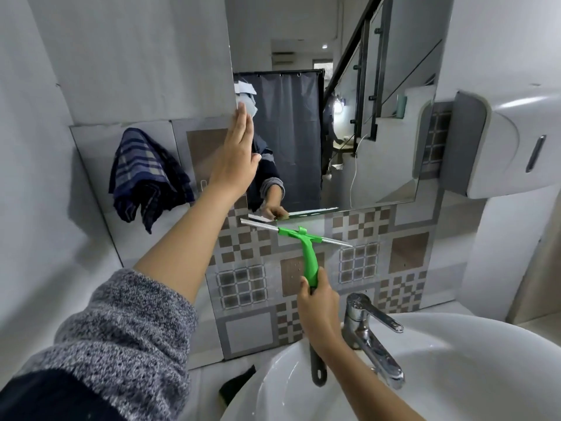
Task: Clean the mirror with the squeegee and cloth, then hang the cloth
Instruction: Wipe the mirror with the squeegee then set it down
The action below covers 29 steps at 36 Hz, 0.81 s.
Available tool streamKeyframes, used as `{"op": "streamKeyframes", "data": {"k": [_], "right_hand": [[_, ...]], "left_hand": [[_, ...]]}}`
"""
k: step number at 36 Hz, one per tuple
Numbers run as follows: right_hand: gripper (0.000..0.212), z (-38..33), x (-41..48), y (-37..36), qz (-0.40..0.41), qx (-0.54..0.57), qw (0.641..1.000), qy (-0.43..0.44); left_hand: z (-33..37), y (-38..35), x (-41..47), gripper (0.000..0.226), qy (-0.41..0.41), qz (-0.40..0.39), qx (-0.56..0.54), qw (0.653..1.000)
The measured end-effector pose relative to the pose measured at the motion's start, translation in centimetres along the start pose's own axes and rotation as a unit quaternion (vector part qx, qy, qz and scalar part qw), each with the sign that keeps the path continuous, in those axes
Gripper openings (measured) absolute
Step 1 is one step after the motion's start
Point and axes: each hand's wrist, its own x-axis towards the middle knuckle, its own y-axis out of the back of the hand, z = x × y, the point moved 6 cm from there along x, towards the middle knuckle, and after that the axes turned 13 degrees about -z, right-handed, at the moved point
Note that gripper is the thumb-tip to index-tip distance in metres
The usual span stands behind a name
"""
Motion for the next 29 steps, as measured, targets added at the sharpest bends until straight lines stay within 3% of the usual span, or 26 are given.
{"op": "streamKeyframes", "data": {"k": [5, 9, 13, 19, 23, 29], "right_hand": [[0.015, 1.1, -1.3, 0.9, 0.002, -0.054, 0.998, -0.012], [0.023, 1.3, -3.0, 2.7, 0.005, -0.083, 0.997, -0.002], [0.031, 0.2, -4.3, 5.2, 0.002, -0.098, 0.994, 0.036], [0.045, -2.4, -3.8, 10.7, -0.024, -0.158, 0.980, 0.116], [0.052, -4.7, -2.7, 14.9, -0.059, -0.264, 0.948, 0.169], [0.052, -7.4, -1.6, 18.4, -0.144, -0.431, 0.862, 0.223]], "left_hand": [[0.5, -0.6, -1.6, 0.067, 0.021, -0.002, 0.031, 0.999], [2.6, -2.3, -3.7, 0.058, 0.027, -0.062, -0.053, 0.996], [6.7, -4.9, -6.4, 0.048, -0.045, -0.144, -0.139, 0.979], [12.4, -7.0, -9.4, 0.043, -0.156, -0.220, -0.185, 0.945], [13.9, -6.5, -9.7, 0.042, -0.182, -0.205, -0.183, 0.944], [16.1, -5.0, -9.6, 0.039, -0.253, -0.154, -0.122, 0.947]]}}
